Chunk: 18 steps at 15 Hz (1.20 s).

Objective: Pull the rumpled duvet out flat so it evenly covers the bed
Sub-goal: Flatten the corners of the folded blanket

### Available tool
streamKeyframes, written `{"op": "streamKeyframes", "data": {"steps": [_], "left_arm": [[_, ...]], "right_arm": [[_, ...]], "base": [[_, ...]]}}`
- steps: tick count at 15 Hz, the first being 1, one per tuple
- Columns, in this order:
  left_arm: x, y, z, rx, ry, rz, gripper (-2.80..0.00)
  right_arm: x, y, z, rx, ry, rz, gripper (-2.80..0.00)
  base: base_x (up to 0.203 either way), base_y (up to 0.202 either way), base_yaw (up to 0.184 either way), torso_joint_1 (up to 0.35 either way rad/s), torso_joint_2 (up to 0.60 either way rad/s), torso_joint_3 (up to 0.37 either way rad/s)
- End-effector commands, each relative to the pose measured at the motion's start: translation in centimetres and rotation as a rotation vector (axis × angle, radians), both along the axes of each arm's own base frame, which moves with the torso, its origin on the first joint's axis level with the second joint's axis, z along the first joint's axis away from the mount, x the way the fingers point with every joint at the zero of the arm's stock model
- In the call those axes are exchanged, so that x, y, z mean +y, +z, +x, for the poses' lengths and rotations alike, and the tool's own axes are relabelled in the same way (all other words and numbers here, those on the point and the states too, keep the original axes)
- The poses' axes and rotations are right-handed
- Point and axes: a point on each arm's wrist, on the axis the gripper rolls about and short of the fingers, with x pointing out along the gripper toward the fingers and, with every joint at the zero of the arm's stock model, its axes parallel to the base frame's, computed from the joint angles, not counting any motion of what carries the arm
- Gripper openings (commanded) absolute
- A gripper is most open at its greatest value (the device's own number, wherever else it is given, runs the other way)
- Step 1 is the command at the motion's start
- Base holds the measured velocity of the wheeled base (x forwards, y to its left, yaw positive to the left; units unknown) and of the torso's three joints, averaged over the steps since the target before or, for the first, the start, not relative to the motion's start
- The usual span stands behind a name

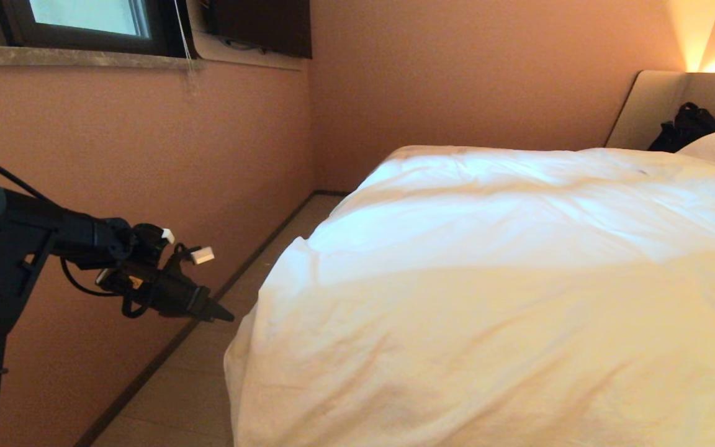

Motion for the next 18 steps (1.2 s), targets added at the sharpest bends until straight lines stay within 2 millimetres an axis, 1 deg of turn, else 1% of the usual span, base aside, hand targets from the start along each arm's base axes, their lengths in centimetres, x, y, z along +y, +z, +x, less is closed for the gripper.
{"op": "streamKeyframes", "data": {"steps": [1, 5, 7, 11, 15, 18], "left_arm": [[-0.3, -0.8, 0.4, 0.009, -0.013, -0.005, 0.0], [-1.1, -1.0, 1.2, -0.006, -0.038, -0.002, 0.0], [-1.9, -1.2, 1.4, -0.007, -0.057, -0.001, 0.0], [-2.7, -1.4, 2.0, -0.016, -0.08, 0.004, 0.0], [-3.3, -1.9, 2.6, -0.019, -0.086, 0.026, 0.0], [-3.3, -1.9, 3.0, -0.029, -0.087, 0.032, 0.0]], "right_arm": [[0.0, 0.0, 0.0, -0.001, 0.001, -0.001, -2.8], [0.0, 0.0, 0.0, -0.001, 0.001, -0.001, -2.8], [0.0, 0.0, 0.0, -0.001, 0.001, -0.001, -2.8], [0.0, 0.0, 0.0, -0.001, 0.001, -0.001, -2.8], [0.0, 0.0, 0.0, -0.001, 0.001, -0.001, -2.8], [0.0, 0.0, 0.0, -0.001, 0.001, -0.001, -2.8]], "base": [[0.0, 0.0, 0.0, 0.0, 0.0, 0.0], [0.0, 0.0, 0.0, 0.0, 0.0, 0.0], [0.0, 0.0, 0.0, 0.0, 0.0, 0.0], [0.0, 0.0, 0.0, 0.0, 0.0, 0.0], [0.0, 0.0, 0.0, 0.0, 0.0, 0.0], [0.0, 0.0, 0.0, 0.0, 0.0, 0.0]]}}
